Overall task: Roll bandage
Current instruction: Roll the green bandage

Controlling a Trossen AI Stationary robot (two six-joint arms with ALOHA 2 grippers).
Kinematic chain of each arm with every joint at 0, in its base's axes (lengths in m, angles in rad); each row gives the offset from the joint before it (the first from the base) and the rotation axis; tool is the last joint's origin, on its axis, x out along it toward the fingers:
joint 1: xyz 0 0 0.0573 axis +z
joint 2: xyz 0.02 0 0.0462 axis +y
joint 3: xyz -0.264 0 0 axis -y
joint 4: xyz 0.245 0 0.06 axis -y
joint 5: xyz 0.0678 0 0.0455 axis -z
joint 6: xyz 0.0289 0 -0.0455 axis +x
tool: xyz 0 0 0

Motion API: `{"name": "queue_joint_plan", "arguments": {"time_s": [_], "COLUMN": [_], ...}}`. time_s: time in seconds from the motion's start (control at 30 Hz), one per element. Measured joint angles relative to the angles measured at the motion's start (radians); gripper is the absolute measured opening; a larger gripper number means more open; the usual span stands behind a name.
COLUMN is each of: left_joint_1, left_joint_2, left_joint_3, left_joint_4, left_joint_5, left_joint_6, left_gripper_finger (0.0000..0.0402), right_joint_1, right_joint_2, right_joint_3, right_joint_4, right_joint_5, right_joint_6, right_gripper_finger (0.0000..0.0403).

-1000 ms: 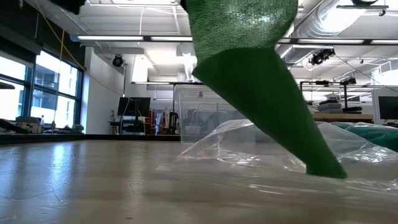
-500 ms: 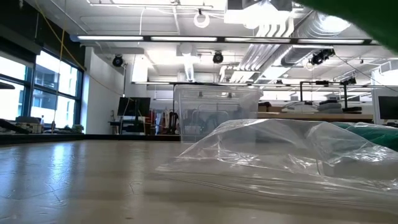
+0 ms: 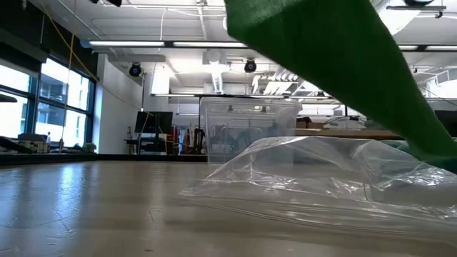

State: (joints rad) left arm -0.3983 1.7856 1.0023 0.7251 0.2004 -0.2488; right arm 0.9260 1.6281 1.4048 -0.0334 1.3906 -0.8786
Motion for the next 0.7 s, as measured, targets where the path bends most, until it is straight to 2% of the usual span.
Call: {"name": "queue_joint_plan", "arguments": {"time_s": [0.17, 0.3, 0.37, 0.43, 0.53, 0.7], "left_joint_1": [0.044, 0.057, 0.055, 0.052, 0.043, 0.035], "left_joint_2": [-0.074, -0.173, -0.216, -0.240, -0.245, -0.213], "left_joint_3": [0.000, 0.000, 0.000, 0.000, 0.000, 0.000], "left_joint_4": [-0.283, -0.576, -0.663, -0.675, -0.627, -0.544], "left_joint_5": [0.023, -0.125, -0.206, -0.239, -0.233, -0.226], "left_joint_6": [0.029, 0.089, 0.102, 0.106, 0.121, 0.126], "left_gripper_finger": [0.0151, 0.0153, 0.0152, 0.0152, 0.0156, 0.0187], "right_joint_1": [0.000, -0.001, -0.004, -0.012, -0.026, -0.052], "right_joint_2": [0.023, 0.036, 0.039, 0.044, 0.062, 0.083], "right_joint_3": [0.000, 0.000, 0.000, 0.000, 0.000, 0.000], "right_joint_4": [-0.033, -0.076, -0.086, -0.085, -0.083, -0.064], "right_joint_5": [-0.008, -0.009, -0.013, -0.012, -0.005, 0.001], "right_joint_6": [-0.093, -0.073, -0.041, -0.012, 0.008, 0.019], "right_gripper_finger": [0.0009, 0.0009, 0.0009, 0.0009, 0.0009, 0.0009]}}
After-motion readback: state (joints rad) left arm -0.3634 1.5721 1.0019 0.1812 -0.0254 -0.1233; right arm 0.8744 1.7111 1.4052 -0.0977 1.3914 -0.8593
